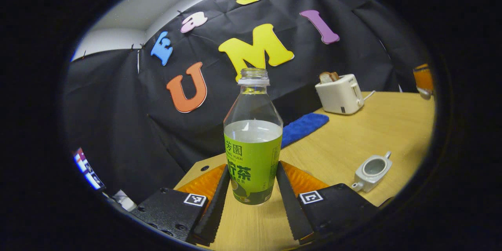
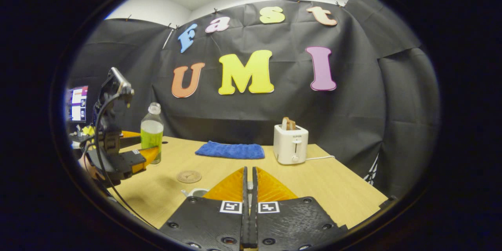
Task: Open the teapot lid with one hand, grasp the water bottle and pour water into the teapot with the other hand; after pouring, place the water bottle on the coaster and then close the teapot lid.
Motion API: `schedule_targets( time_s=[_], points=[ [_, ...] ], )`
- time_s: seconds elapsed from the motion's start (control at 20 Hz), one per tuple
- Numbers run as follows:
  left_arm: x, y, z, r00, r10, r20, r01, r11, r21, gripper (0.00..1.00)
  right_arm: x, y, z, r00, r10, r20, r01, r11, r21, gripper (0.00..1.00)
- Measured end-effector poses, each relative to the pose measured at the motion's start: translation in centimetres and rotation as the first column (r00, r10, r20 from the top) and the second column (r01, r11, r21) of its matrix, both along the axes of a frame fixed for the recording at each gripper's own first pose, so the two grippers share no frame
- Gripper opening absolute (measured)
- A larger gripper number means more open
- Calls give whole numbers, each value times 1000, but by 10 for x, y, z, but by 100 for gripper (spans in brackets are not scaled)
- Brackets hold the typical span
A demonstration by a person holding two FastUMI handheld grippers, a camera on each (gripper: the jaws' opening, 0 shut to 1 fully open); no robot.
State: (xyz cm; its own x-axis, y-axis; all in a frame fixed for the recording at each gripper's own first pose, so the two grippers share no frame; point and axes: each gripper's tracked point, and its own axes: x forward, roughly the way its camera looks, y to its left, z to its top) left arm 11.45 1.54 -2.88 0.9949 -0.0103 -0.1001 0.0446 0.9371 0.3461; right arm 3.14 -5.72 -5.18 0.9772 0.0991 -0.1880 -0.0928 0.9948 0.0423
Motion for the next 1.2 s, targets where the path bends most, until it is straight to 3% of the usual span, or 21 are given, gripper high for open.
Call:
schedule_targets(
  time_s=[0.4,0.8,1.2],
  points=[
    [45,-5,2,997,7,73,12,966,-257,71,7,6,-10,1000,7,-21,-7,1000,4,0],
    [79,-17,-68,996,-17,-83,-15,931,-365,72,13,9,-26,999,14,-51,-13,1000,14,0],
    [92,-28,-89,991,-27,-129,-22,931,-365,72,15,9,-35,998,14,-69,-13,1000,18,0]
  ],
)
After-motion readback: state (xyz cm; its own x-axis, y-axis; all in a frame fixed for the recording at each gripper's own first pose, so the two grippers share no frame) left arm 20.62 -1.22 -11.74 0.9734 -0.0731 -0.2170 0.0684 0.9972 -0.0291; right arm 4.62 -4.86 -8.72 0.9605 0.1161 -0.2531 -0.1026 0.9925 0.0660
